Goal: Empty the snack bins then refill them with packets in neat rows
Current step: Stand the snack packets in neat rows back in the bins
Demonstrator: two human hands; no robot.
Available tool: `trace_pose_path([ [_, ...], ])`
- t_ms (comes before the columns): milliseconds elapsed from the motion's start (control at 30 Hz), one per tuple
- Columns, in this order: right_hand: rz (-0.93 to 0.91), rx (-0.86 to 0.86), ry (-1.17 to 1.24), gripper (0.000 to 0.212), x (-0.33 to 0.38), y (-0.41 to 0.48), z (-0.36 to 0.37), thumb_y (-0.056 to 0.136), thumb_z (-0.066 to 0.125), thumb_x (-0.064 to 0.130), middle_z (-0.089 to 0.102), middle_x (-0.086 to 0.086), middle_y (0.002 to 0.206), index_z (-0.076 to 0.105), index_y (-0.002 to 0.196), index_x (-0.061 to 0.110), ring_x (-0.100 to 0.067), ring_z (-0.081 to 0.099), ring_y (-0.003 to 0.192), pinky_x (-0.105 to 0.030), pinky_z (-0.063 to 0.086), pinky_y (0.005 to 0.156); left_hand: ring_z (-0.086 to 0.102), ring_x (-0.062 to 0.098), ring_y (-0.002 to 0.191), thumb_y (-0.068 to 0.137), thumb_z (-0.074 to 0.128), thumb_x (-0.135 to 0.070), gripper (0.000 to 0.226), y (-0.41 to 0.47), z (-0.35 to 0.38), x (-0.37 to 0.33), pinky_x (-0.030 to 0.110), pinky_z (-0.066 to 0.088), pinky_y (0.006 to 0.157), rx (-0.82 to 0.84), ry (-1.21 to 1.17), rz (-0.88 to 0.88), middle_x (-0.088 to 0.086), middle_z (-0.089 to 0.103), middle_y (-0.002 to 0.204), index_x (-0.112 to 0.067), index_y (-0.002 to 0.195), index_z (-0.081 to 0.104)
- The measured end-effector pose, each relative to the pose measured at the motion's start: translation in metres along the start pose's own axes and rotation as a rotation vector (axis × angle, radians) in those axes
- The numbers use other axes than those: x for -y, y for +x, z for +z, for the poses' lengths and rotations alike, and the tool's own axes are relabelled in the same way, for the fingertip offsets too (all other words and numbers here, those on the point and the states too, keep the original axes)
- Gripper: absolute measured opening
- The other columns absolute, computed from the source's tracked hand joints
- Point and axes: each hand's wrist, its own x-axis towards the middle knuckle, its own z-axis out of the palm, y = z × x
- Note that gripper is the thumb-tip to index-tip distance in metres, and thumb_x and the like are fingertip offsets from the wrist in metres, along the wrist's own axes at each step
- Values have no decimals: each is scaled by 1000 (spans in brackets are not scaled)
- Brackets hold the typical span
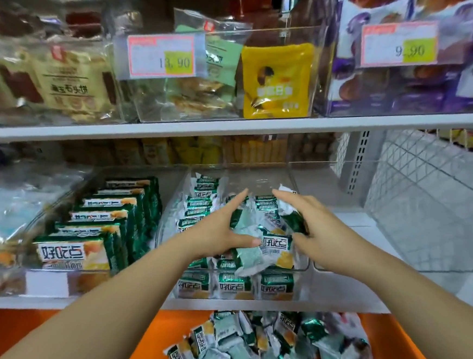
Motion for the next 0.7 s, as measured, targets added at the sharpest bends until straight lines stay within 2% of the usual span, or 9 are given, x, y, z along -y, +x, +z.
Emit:
trace_pose_path([
  [67,17,-2,-18,73,1,-2,-3,95,46,4,25,12,147,18,143,51,-3,52,67,-20,47,65,58,22,110,80,69,-49,98,0,1,-1,31,51,86,-17,104,-47,3,26,156,-43,150,2],
  [133,19,-13,-44,72,2,-3,-5,96,46,7,34,12,135,14,145,50,-8,52,65,-24,47,66,60,18,96,81,65,-54,92,-2,1,-2,28,46,82,-24,195,-93,4,32,154,-36,151,8],
  [200,7,-24,-60,76,3,-4,-7,95,54,15,46,14,121,10,146,49,-10,56,76,-26,48,73,57,21,113,81,66,-55,86,-4,1,-3,29,43,90,-39,197,-96,4,34,153,-31,150,20],
  [267,18,-58,-56,86,3,-6,-7,88,66,22,55,4,124,9,146,48,-15,61,91,-30,50,80,45,23,130,79,70,-52,81,-7,-2,-4,32,40,100,-74,153,-65,2,36,151,-27,146,32],
  [333,52,-92,-60,91,5,-9,-7,80,75,26,52,3,129,15,146,44,-14,62,88,-27,49,76,46,23,127,77,73,-47,76,-12,-5,-8,33,42,98,-129,85,-44,1,41,146,-26,142,39],
  [400,75,-126,-70,86,5,-12,-6,75,80,27,49,6,130,27,142,36,-6,59,77,-21,45,70,52,18,112,78,75,-41,70,-21,-9,-12,30,44,87,-183,32,-36,-1,50,132,-28,139,42],
  [533,76,-206,-52,67,2,-16,-4,71,82,26,55,13,106,45,127,27,5,45,67,-8,36,55,62,15,93,80,76,-23,38,-41,-17,-15,17,47,76,-286,-3,60,-8,64,98,-27,115,60],
  [633,50,-241,-65,63,4,-18,-3,73,80,24,46,15,94,48,128,26,6,41,70,-10,32,56,53,-3,90,82,73,-22,31,-64,-18,-18,6,39,73,-376,57,158,-30,50,97,-38,102,56],
  [700,14,-269,-31,60,6,-20,-1,74,79,22,49,14,97,49,126,27,6,43,70,-11,30,56,44,-8,86,82,72,-29,34,-78,-17,-16,4,34,71,-453,112,188,-30,39,95,-45,104,50],
])
